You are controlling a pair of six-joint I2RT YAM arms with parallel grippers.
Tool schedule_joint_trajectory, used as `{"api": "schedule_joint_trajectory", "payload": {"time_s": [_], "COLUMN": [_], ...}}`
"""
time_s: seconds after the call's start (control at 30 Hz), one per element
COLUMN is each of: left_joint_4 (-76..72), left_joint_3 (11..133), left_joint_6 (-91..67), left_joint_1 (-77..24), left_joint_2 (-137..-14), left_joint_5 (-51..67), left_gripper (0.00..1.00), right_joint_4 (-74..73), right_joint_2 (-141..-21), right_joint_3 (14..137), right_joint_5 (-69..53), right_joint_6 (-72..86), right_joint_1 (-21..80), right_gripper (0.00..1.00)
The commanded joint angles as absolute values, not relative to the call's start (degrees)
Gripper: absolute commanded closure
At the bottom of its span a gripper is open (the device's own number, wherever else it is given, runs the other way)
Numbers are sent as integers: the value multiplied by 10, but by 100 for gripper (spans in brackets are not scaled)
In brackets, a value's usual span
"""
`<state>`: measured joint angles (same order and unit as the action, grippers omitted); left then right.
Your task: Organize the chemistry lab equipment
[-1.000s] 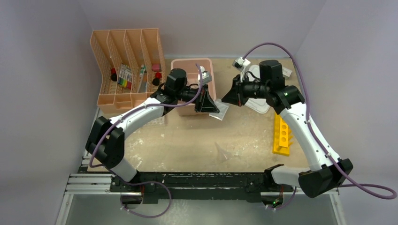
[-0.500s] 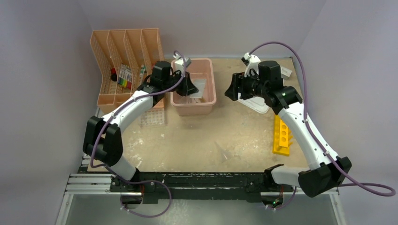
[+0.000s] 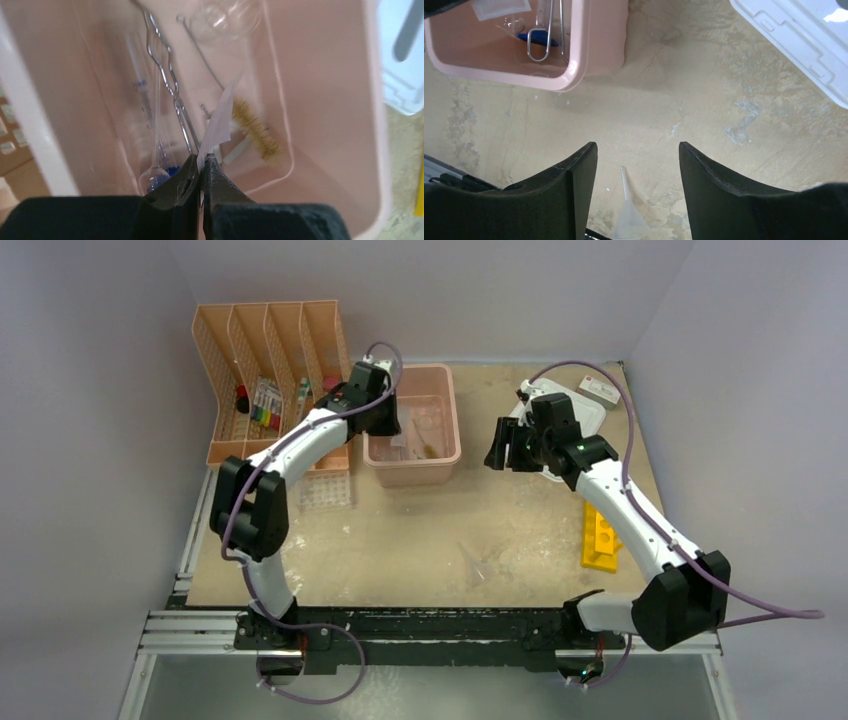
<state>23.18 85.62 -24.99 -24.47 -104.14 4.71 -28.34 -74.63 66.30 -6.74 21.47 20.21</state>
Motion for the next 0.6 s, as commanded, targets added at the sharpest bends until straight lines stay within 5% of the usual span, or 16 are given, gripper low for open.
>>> {"api": "schedule_joint_trajectory", "payload": {"time_s": [0.0, 0.23, 0.57], "left_joint_4": [298, 330, 388], "left_joint_3": [907, 929, 1012], "left_joint_6": [-268, -259, -240], "left_joint_1": [-263, -285, -295], "left_joint_2": [-1071, -1102, -1094], "left_joint_5": [-16, -91, -188], "left_gripper": [100, 91, 74], "right_joint_4": [-267, -268, -276], "right_joint_2": [-743, -750, -751], "right_joint_3": [653, 634, 600], "right_joint_5": [-71, -48, -57], "right_joint_6": [239, 255, 233], "right_joint_1": [202, 202, 204], "right_gripper": [37, 43, 32]}}
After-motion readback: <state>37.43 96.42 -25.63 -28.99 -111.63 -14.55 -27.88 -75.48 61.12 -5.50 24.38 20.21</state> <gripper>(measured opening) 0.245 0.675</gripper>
